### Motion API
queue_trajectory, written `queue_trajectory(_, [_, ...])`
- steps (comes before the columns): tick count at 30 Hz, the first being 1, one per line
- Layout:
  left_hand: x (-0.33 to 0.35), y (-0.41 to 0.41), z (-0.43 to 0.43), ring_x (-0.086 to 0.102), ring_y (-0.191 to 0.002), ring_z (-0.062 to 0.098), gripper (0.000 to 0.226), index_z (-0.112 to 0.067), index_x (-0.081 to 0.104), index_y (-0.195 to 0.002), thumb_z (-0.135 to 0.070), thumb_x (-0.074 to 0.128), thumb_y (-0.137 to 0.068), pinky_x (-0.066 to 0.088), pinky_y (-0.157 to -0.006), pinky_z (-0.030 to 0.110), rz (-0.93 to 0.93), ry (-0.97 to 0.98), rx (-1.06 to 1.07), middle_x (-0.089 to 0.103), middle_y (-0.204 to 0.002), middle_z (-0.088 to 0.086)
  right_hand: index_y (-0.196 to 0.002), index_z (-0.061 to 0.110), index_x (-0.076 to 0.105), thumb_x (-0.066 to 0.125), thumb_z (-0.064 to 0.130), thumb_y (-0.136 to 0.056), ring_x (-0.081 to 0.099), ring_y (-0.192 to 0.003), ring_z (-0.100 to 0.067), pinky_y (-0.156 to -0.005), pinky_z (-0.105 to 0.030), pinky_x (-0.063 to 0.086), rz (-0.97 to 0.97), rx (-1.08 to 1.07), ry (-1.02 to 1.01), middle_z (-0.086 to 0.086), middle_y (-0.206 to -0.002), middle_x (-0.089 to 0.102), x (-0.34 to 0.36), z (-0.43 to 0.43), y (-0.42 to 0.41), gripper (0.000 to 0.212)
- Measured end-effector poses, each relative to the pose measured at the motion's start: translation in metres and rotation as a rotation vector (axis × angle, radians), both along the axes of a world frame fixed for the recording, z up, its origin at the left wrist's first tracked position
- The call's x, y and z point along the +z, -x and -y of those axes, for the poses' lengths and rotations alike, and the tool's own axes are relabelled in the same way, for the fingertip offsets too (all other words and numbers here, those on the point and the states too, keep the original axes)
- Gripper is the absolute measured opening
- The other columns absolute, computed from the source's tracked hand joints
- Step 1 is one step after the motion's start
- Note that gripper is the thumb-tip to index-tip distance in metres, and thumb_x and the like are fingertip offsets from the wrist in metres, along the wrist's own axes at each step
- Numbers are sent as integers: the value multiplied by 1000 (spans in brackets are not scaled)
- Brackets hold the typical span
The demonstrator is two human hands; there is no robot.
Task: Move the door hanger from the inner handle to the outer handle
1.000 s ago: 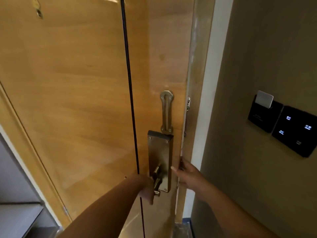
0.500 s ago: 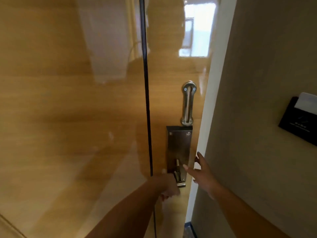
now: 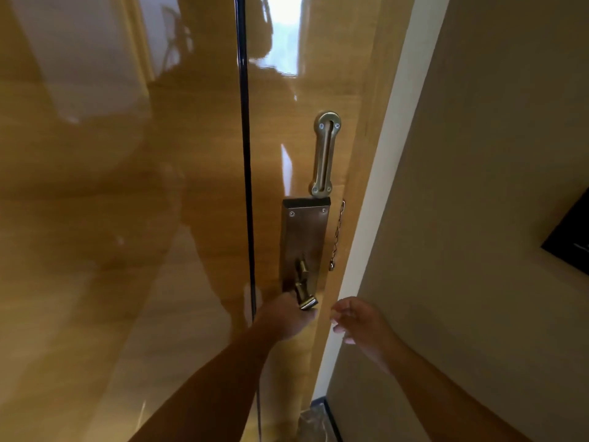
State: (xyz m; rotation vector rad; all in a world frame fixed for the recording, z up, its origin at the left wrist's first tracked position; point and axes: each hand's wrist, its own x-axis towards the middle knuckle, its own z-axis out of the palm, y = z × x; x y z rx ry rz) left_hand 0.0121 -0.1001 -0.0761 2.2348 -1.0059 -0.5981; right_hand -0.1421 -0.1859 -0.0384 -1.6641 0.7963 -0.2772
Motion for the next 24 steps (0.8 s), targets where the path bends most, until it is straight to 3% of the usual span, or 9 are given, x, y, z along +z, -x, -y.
queue_trajectory(5, [-5,-13,16,52,-64,1,25,-33,52,-67,-50,61,-84,34,-53,21,-34,28,51,56,-67,-11,-105,18,61,53,14,-91,64,-80,-20,-73,-32,52,-8,36,-37,-6,-92,66,0,17,-15,16])
queue_trajectory(11, [-9,-36,35,53,-72,9,20,-28,57,-85,-48,57,-88,41,-69,29,-26,-9,73,54,-73,-8,-106,13,62,51,8,-91,60,-70,-17,-58,-21,47,20,52,-100,-10,-88,64,0,33,-30,20])
queue_trajectory(15, [-14,-52,46,51,-64,5,18,-28,54,-77,-42,61,-85,36,-55,24,-19,-14,145,53,-69,-8,-105,12,63,51,7,-90,59,-66,-15,-56,-19,46,28,81,-115,-7,-85,63,0,43,-40,20])
queue_trajectory(19, [-17,-62,55,52,-64,8,13,-22,59,-87,-34,62,-82,38,-55,25,-2,-18,185,54,-70,-7,-95,16,64,51,4,-89,58,-59,-13,-49,-15,44,44,86,-158,-7,-81,62,-3,51,-49,18])
queue_trajectory(24, [-20,-66,59,50,-61,9,9,-26,52,-76,-27,61,-80,36,-52,27,18,-31,183,52,-66,-6,-90,25,64,52,9,-90,61,-64,-14,-56,-19,49,17,76,-135,-5,-82,65,-11,59,-61,20])
